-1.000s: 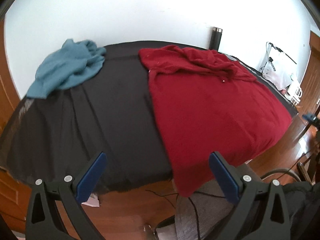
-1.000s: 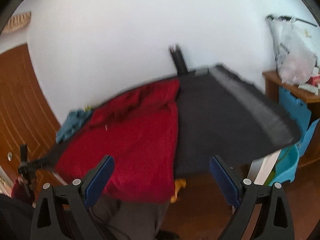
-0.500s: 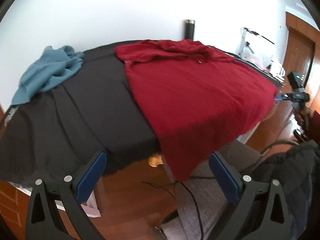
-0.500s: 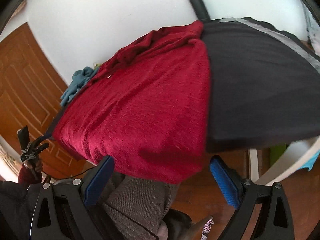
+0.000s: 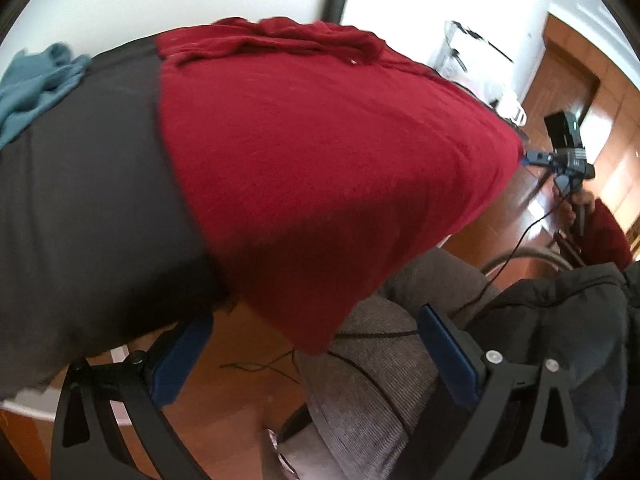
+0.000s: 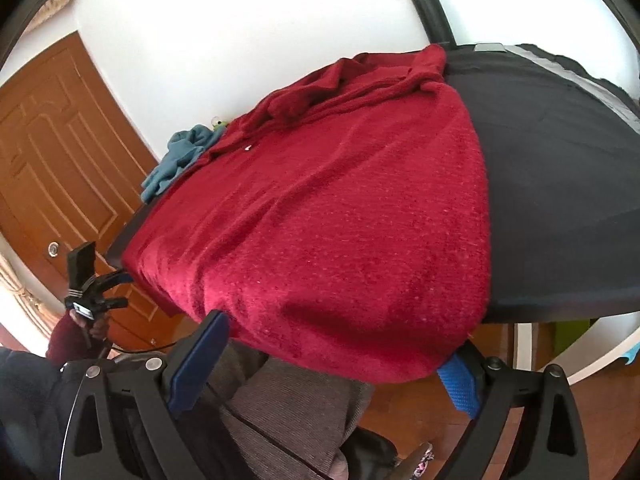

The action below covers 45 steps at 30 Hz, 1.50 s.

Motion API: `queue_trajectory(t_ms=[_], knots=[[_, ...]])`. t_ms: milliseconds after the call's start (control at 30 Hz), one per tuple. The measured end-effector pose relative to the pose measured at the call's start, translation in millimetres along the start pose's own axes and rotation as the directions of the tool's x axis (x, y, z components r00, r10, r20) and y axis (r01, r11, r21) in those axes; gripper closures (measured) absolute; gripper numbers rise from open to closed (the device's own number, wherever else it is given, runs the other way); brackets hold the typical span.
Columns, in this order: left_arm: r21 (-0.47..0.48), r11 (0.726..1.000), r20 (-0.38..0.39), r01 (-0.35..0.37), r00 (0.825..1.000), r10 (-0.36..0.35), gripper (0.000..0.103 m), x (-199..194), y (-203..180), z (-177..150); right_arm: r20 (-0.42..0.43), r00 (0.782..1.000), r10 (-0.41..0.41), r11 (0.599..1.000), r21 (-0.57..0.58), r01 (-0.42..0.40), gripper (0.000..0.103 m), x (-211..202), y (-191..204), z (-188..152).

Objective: Fold clothes

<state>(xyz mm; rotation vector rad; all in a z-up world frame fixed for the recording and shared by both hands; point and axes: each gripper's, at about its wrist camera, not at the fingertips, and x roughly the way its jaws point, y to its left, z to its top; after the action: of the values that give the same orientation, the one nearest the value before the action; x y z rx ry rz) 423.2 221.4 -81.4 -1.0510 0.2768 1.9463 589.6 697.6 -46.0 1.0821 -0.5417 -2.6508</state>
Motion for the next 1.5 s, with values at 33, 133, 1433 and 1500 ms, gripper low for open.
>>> queue_trajectory(t_ms=[33, 133, 1433, 1500], knots=[[0.01, 1.0, -0.011, 0.005, 1.0, -0.005, 0.001, 5.1, -1.0, 3.0, 0.002, 1.0, 0.011, 1.0, 0.008, -0.011, 0.005, 0.4, -1.0, 0.2], [0.04, 0.999, -0.043, 0.022, 0.999, -0.02, 0.001, 20.1, -4.4, 11.9, 0.008, 0.999, 0.036, 0.999, 0.026, -0.036, 0.008, 1.6, -3.3, 0.7], [0.056, 0.998, 0.099, 0.037, 0.994, -0.042, 0.083, -40.1, -55.3, 15.0, -0.037, 0.993, 0.115, 0.992, -0.054, -0.117, 0.076, -15.1, 28.0, -9.6], [0.047, 0.998, 0.089, 0.035, 0.995, -0.039, 0.083, -36.3, -53.4, 12.8, -0.058, 0.993, 0.102, 0.994, -0.042, -0.104, 0.075, -9.3, 24.7, -10.6]])
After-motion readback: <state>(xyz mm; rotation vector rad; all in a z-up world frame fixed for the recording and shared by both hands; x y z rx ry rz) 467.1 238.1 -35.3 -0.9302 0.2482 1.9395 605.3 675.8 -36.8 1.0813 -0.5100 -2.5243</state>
